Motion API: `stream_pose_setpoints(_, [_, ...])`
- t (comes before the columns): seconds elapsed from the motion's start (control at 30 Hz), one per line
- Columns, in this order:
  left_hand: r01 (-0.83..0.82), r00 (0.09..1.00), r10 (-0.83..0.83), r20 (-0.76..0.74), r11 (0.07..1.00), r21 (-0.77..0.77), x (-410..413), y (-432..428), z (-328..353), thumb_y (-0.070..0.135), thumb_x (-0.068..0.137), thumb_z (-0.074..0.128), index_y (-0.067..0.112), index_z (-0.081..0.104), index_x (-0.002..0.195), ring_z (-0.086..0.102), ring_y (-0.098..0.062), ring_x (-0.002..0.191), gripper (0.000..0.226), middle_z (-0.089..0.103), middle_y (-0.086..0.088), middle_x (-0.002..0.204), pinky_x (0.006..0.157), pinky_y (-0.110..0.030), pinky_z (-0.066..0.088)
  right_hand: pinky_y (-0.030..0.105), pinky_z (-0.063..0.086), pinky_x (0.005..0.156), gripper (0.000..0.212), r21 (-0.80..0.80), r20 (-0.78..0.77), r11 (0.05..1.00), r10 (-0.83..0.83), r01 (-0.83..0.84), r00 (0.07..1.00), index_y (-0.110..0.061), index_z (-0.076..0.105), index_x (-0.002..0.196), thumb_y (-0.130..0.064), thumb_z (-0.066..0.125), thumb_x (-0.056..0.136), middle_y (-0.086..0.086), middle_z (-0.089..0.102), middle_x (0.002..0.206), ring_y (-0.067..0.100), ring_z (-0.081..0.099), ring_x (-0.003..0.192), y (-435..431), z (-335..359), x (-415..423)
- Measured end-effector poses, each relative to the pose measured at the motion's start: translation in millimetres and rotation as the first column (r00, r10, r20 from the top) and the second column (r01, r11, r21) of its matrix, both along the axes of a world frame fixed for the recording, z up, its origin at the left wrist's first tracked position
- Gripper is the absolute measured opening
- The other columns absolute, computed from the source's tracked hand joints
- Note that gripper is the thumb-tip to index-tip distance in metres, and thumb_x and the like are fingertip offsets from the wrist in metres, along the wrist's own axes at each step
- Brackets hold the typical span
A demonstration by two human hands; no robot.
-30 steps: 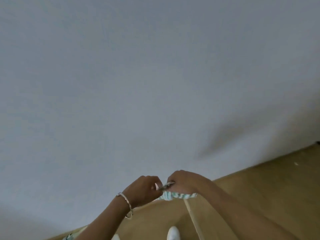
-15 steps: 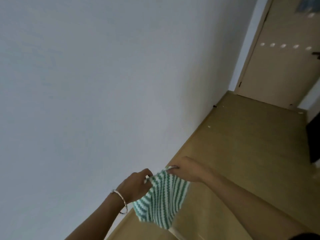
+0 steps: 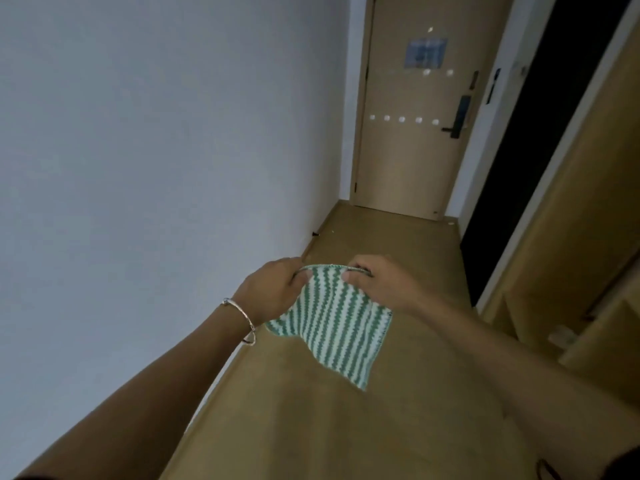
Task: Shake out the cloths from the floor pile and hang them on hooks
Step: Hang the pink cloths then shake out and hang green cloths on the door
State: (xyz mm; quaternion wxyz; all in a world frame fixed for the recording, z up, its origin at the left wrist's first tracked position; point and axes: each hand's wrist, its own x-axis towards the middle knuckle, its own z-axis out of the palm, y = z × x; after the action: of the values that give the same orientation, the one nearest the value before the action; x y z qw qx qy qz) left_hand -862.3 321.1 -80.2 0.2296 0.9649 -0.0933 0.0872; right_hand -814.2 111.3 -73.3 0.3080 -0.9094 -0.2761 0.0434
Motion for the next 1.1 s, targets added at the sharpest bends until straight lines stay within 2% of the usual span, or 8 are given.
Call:
stream_pose_setpoints(0.13, [0.127, 0.992, -0.126, -0.031, 0.990, 0.056, 58, -70, -5, 0.032, 0.099, 0.038, 0.017, 0.056, 0.094, 0.056, -0.018, 0.081, 0.024, 0.063, -0.003, 0.091, 0.070, -0.030, 0.041, 0.024, 0.044, 0.063, 0.016, -0.042, -0.072, 0.995, -0.089, 0.086, 0.993, -0.030, 0.061, 0.087, -0.035, 0.051, 0.098, -0.013, 0.062, 0.081, 0.007, 0.060, 0.076, -75, -9, 41])
stream_pose_setpoints(0.33, [0.359, 0.933, -0.356, -0.056, 0.932, 0.059, 145, -161, -13, 0.029, 0.098, 0.043, 0.018, 0.064, 0.101, 0.060, -0.015, 0.082, 0.024, 0.067, 0.002, 0.092, 0.070, -0.029, 0.042, 0.013, 0.035, 0.053, 0.023, -0.116, -0.104, 0.963, -0.256, 0.244, 0.961, -0.022, 0.056, 0.080, -0.023, 0.045, 0.100, -0.011, 0.054, 0.076, 0.001, 0.049, 0.067, -161, -30, 83])
stream_pose_setpoints(0.53, [0.587, 0.804, -0.581, -0.127, 0.810, 0.008, 255, -269, -19, 0.024, 0.098, 0.040, 0.020, 0.057, 0.091, 0.058, -0.017, 0.078, 0.019, 0.065, 0.000, 0.086, 0.071, -0.033, 0.047, 0.029, 0.027, 0.055, 0.018, -0.229, -0.063, 0.849, -0.502, 0.477, 0.863, -0.009, 0.049, 0.076, -0.006, 0.040, 0.092, 0.004, 0.048, 0.072, 0.017, 0.041, 0.063, -251, -18, 140])
stream_pose_setpoints(0.63, [0.656, 0.749, -0.651, -0.118, 0.755, 0.001, 303, -322, -11, 0.013, 0.094, 0.040, 0.019, 0.058, 0.097, 0.058, -0.017, 0.080, 0.020, 0.065, 0.000, 0.087, 0.069, -0.027, 0.041, 0.031, 0.032, 0.058, 0.023, -0.287, -0.020, 0.753, -0.623, 0.592, 0.782, -0.020, 0.044, 0.070, -0.009, 0.041, 0.090, 0.003, 0.052, 0.078, 0.023, 0.050, 0.076, -288, 0, 166])
stream_pose_setpoints(0.77, [0.752, 0.657, -0.748, -0.100, 0.659, 0.009, 353, -394, 8, 0.012, 0.091, 0.042, 0.019, 0.057, 0.096, 0.060, -0.022, 0.084, 0.017, 0.063, -0.003, 0.084, 0.071, -0.030, 0.041, 0.034, 0.044, 0.076, 0.016, -0.269, 0.019, 0.578, -0.797, 0.770, 0.604, -0.013, 0.056, 0.088, -0.011, 0.040, 0.090, 0.012, 0.064, 0.099, 0.027, 0.058, 0.095, -335, 14, 183])
stream_pose_setpoints(0.87, [0.837, 0.544, -0.836, -0.071, 0.547, -0.017, 361, -454, 25, 0.017, 0.090, 0.041, 0.027, 0.050, 0.083, 0.057, -0.022, 0.073, 0.015, 0.055, 0.003, 0.069, 0.064, -0.034, 0.043, 0.028, 0.037, 0.072, 0.016, -0.329, 0.000, 0.484, -0.859, 0.811, 0.513, -0.010, 0.052, 0.085, -0.010, 0.038, 0.093, 0.013, 0.061, 0.099, 0.026, 0.056, 0.096, -370, 24, 174])
stream_pose_setpoints(1.0, [0.914, 0.406, -0.914, 0.002, 0.406, 0.029, 349, -534, 49, 0.019, 0.090, 0.040, 0.023, 0.052, 0.087, 0.048, -0.023, 0.066, 0.013, 0.049, 0.003, 0.064, 0.053, -0.033, 0.028, 0.028, 0.033, 0.070, 0.024, -0.312, 0.025, 0.349, -0.927, 0.884, 0.375, -0.020, 0.044, 0.071, -0.012, 0.037, 0.093, 0.004, 0.052, 0.088, 0.021, 0.050, 0.086, -430, 42, 151])
stream_pose_setpoints(1.1, [0.950, 0.303, -0.952, 0.038, 0.305, 0.066, 337, -593, 57, 0.034, 0.092, 0.045, 0.022, 0.056, 0.098, 0.055, -0.023, 0.065, 0.018, 0.048, 0.006, 0.059, 0.053, -0.031, 0.036, 0.030, 0.033, 0.062, 0.020, -0.243, 0.030, 0.238, -0.967, 0.940, 0.253, -0.011, 0.051, 0.079, -0.015, 0.038, 0.094, 0.007, 0.056, 0.085, 0.021, 0.052, 0.081, -474, 47, 130])
